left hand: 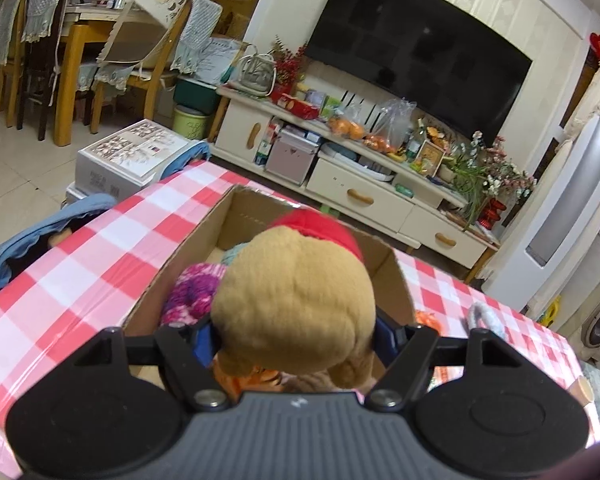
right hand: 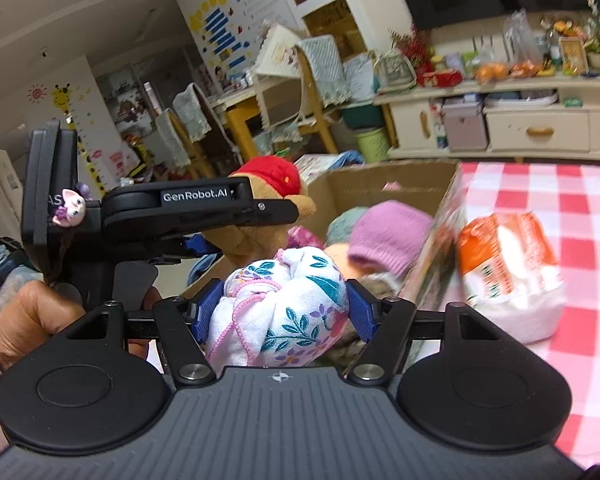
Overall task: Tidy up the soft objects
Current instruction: 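Carry the floral bundle in the right tool while the left tool drops the bear into the box, then move the right tool to the Vinda tissue pack while the left tool approaches the light blue plush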
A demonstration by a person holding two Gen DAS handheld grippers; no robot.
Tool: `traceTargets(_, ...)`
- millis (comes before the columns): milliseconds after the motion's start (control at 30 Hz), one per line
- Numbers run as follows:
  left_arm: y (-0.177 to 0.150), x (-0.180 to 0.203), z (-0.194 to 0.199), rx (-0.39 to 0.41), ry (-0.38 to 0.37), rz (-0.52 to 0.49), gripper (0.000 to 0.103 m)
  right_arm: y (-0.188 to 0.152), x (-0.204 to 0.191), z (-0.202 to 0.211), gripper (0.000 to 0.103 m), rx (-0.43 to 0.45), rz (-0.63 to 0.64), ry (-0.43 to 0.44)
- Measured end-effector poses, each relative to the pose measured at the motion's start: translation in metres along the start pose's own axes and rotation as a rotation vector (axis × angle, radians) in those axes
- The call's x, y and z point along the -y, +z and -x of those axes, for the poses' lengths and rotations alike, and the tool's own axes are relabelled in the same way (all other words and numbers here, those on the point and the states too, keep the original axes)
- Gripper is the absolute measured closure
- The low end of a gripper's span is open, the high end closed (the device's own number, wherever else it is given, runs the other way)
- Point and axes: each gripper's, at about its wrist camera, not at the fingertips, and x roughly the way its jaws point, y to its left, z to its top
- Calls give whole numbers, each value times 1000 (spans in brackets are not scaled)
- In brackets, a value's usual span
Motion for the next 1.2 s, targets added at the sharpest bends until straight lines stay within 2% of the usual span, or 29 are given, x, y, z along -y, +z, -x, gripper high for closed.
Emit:
traceTargets(100,-1,-1,0,-5,10,-1,29,-1,1,-7,20,-26,-14,35)
traceTargets(233,-2,-1,4,18,42,-17,22,-1,5,-13,16,-42,-23,26)
traceTargets(267,-3,0,4,22,45,-21,22,-1,7,-13,10,-40,-33,19)
traceTargets(367,-4,2,4,25,44,-22,21,1,4,2,4,0,-53,9)
traceTargets(700,-6,19,3,60,56,-77,13,-7,18,31,3,99,-88,-82)
traceTargets(1067,-12,45,-6,45,41,-137,10,-18,25,44,1,130,-115,-183)
traceTargets(1133,-13,50,-7,44,43,-152,9,-18,24,46,0,133,-120,-203)
traceTargets(1200,-15,56,-7,46,43,-167,2,-19,25,48,0,135,-125,-214)
